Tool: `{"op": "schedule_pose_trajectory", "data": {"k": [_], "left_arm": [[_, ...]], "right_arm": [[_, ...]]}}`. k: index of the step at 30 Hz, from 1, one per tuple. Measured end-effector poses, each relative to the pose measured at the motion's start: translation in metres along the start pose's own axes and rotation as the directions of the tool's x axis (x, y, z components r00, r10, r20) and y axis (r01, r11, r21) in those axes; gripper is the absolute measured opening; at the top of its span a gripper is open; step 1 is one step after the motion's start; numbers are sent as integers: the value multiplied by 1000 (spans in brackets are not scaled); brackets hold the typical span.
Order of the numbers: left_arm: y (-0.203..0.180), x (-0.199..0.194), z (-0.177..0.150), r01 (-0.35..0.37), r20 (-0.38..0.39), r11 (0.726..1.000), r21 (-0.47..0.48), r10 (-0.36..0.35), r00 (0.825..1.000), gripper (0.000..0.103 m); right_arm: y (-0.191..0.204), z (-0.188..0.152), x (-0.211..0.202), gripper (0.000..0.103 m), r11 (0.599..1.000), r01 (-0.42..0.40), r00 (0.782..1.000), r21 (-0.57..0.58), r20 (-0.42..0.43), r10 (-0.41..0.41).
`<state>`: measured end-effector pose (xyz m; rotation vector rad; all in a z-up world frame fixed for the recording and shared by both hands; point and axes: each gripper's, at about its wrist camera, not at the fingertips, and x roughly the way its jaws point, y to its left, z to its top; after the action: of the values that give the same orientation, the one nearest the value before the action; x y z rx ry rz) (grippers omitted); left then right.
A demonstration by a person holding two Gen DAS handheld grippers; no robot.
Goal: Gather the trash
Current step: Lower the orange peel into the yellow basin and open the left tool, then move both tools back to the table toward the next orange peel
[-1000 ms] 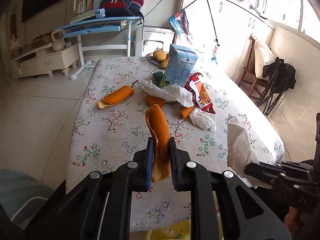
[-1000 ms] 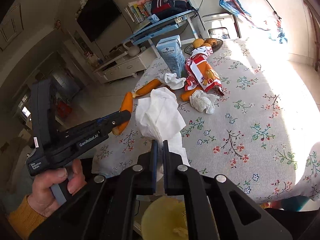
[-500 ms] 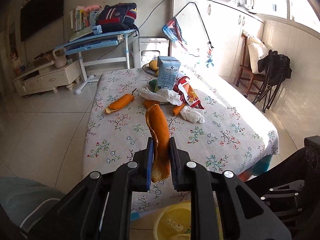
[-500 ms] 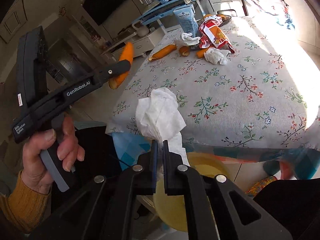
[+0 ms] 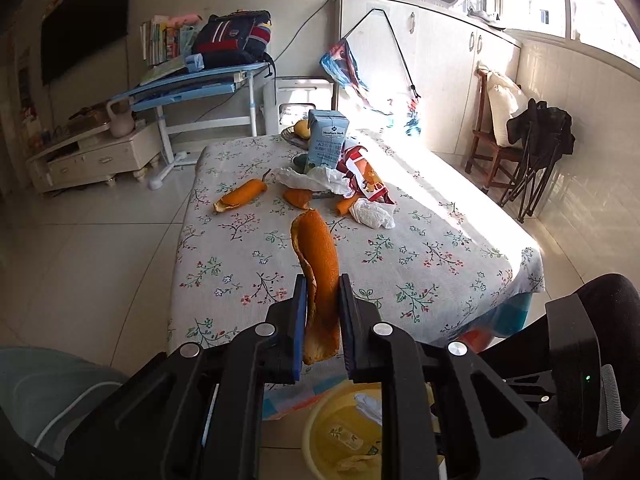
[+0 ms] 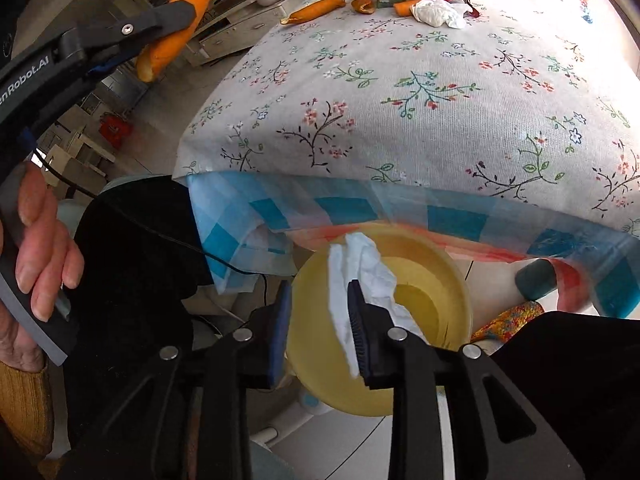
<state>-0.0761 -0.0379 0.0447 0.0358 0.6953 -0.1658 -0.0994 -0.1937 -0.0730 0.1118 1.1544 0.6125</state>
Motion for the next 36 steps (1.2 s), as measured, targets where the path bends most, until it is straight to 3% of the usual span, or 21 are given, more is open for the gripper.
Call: {"op": "schedule_pose_trajectory", "data": {"k": [8,17,18,25,29,31,36], "left_arm": [[-7,-5,-9,10,-7,1000,12,-10,1000,15],[-18,-6,-26,33,-39,999,19,-33,999,15],[-20,-6,-30,41,-48,999,21,-40,998,15],[-43,9,-67,113,-167,992,65,-101,981,16],[-53,12,-80,113,-199,990,88,-94,976,30],[-53,8,-79,89,-176,991,97,-71,982,45],[-48,-7,-68,-1,-90,995,100,10,996,66]], "right_arm": [[-8,7,-35,54,997,25,981,73,192,-39],[-26,12,-73,60,984,49,919,171,378,-111],[-28,11,-77,65,982,51,910,179,398,-120],[-32,12,-93,67,979,54,872,197,469,-142],[-30,11,-96,67,979,59,861,194,487,-148],[-29,10,-97,67,979,61,856,194,494,-152],[-25,9,-99,67,979,90,845,185,506,-173]]}}
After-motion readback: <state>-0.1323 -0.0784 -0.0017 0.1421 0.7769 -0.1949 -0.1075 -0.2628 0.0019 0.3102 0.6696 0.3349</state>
